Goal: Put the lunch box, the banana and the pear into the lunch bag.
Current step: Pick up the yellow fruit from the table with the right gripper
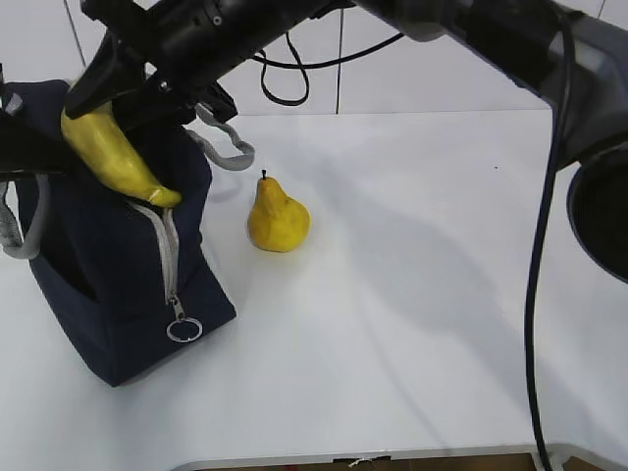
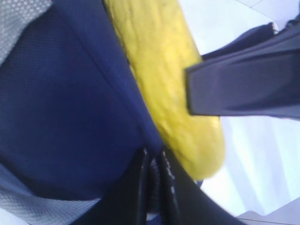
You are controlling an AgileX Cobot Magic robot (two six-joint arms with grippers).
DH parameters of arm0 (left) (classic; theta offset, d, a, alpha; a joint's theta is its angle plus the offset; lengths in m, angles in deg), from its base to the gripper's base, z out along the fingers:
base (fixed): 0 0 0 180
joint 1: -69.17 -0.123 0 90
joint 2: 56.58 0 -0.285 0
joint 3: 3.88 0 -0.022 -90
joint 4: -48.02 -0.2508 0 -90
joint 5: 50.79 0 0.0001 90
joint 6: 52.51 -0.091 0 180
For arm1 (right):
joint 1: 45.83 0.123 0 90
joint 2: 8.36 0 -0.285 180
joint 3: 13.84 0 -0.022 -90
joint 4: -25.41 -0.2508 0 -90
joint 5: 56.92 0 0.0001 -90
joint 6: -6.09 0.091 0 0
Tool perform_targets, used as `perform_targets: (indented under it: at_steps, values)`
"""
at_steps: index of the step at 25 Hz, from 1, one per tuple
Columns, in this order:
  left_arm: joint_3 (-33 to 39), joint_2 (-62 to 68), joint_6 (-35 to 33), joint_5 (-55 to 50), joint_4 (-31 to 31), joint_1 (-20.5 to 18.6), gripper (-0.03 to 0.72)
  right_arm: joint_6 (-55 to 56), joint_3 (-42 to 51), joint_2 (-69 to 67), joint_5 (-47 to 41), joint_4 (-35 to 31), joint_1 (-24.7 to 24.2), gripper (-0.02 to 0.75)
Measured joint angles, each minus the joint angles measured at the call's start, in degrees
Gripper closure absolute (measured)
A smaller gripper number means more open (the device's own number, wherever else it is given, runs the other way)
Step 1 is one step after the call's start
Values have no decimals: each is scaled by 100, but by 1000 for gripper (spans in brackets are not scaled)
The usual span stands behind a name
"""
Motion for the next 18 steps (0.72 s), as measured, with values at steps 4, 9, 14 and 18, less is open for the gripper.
perform_targets:
  at_steps: [4,9,14,18]
  values:
    - [0,0,-12,-9,128,0,686,-34,0,0,22,419,0,428]
    - [0,0,-48,-9,253,0,686,-410,-12,0,22,793,91,428]
    - [0,0,-48,-9,250,0,686,-1224,-34,0,46,1039,383,428]
    - [0,0,-48,-33,236,0,686,-1318,-46,0,67,1693,589,428]
